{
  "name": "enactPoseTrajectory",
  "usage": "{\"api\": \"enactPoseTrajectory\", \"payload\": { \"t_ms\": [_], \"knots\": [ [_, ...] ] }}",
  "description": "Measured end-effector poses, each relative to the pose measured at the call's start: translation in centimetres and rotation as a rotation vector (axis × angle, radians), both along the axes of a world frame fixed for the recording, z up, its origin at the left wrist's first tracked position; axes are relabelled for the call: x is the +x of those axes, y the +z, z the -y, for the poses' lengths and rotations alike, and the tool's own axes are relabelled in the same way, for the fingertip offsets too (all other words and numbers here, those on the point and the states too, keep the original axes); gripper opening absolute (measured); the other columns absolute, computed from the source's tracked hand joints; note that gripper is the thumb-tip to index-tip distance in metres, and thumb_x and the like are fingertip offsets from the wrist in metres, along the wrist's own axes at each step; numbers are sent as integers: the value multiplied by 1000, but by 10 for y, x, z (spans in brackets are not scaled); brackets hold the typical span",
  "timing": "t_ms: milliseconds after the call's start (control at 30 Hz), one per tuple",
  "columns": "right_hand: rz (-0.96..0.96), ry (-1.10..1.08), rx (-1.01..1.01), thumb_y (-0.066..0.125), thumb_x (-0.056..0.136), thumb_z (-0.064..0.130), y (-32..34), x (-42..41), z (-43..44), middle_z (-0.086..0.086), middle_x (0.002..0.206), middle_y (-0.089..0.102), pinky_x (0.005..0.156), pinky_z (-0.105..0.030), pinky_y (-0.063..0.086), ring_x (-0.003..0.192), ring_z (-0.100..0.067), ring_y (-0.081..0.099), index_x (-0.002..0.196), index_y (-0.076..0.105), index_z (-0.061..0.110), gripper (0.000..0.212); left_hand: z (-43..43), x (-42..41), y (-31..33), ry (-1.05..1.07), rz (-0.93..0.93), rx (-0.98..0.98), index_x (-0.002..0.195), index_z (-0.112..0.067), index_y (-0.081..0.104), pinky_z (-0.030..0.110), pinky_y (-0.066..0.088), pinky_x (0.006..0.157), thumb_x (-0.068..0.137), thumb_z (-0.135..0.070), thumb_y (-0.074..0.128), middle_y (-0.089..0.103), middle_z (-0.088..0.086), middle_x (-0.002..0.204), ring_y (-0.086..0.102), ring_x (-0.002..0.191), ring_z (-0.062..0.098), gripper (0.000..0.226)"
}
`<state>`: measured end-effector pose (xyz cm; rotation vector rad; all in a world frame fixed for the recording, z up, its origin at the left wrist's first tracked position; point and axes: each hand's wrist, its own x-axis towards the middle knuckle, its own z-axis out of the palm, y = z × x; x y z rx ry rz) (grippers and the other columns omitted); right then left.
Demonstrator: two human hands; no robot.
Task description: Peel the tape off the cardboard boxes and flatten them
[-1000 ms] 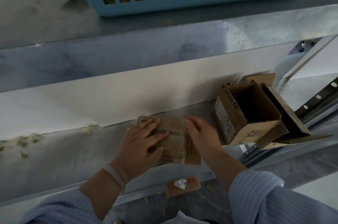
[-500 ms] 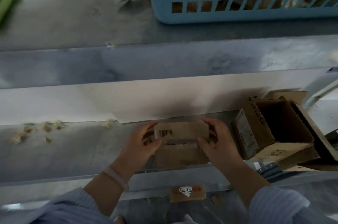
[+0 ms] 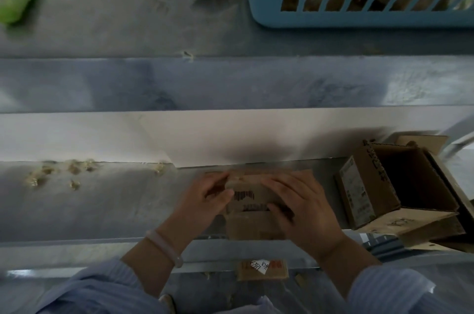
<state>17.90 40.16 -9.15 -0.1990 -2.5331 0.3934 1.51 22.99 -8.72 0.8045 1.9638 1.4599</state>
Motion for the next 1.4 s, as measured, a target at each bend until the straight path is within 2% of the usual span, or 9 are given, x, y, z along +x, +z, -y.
{"api": "enactPoseTrajectory", "payload": {
  "t_ms": [200, 367, 500, 633, 700, 933, 1067, 1167, 1400],
  "knots": [
    [-84, 13, 54, 75, 82, 21, -9, 4, -2, 3, 121, 64, 102, -47, 41, 115, -21, 57, 119, 66, 20, 38, 2, 3, 8, -28, -246, 8, 107, -32, 62, 5, 45, 81, 81, -4, 72, 54, -20, 111, 53, 102, -15, 39],
    [-78, 21, 58, 74, 80, 22, -4, 1, -3, 5, 119, 63, 99, -44, 42, 111, -22, 58, 114, 68, 21, 35, 6, -7, 11, -117, -459, -61, 112, -32, 67, 14, 49, 90, 76, -47, 63, 49, -28, 116, 53, 110, -3, 39],
    [-75, 23, 57, 73, 78, 23, -2, -2, -4, 7, 120, 62, 98, -43, 43, 111, -22, 57, 116, 64, 24, 39, 2, -11, 17, -146, -490, -43, 107, -28, 70, 23, 52, 89, 75, -47, 59, 55, -17, 110, 57, 103, 4, 38],
    [-96, 35, 57, 71, 79, 24, -4, 0, -3, 6, 120, 62, 99, -44, 42, 110, -23, 57, 116, 63, 24, 38, -4, -17, 21, -272, -477, -157, 129, -24, 59, 25, 49, 92, 83, -56, 44, 47, -16, 113, 51, 107, 3, 59],
    [-99, 30, 60, 71, 80, 25, -4, 0, -3, 6, 120, 62, 99, -43, 42, 110, -23, 57, 116, 63, 24, 37, -7, -20, 25, -313, -545, -192, 128, -22, 61, 23, 47, 90, 85, -58, 39, 47, -15, 111, 50, 104, 2, 60],
    [-76, 18, 61, 76, 75, 22, -6, 3, -2, 5, 118, 64, 99, -41, 42, 110, -22, 58, 113, 68, 22, 39, -4, -28, 35, -392, -666, -193, 109, -23, 71, 19, 46, 83, 90, -51, 43, 57, -16, 102, 55, 97, 3, 44],
    [-49, 8, 42, 75, 75, 23, -5, 2, -2, 6, 118, 64, 97, -43, 43, 110, -23, 58, 113, 68, 23, 39, -10, -32, 39, -394, -706, -187, 97, -20, 72, 16, 45, 76, 91, -26, 61, 60, -13, 93, 55, 90, 3, 14],
    [-48, 16, 39, 71, 79, 27, -4, 1, -4, 6, 119, 64, 99, -40, 42, 112, -21, 56, 115, 68, 23, 36, -19, -33, 45, -389, -720, -255, 91, -20, 69, 20, 46, 74, 89, -21, 65, 58, -12, 89, 55, 84, 5, 5],
    [9, 1, -3, 68, 86, 39, -3, -10, -12, 11, 120, 64, 96, -42, 44, 114, -17, 57, 119, 68, 26, 35, -22, -25, 38, -309, -750, -227, 83, -17, 55, 11, 34, 70, 93, -13, 57, 51, -7, 87, 46, 79, 2, 11]
  ]
}}
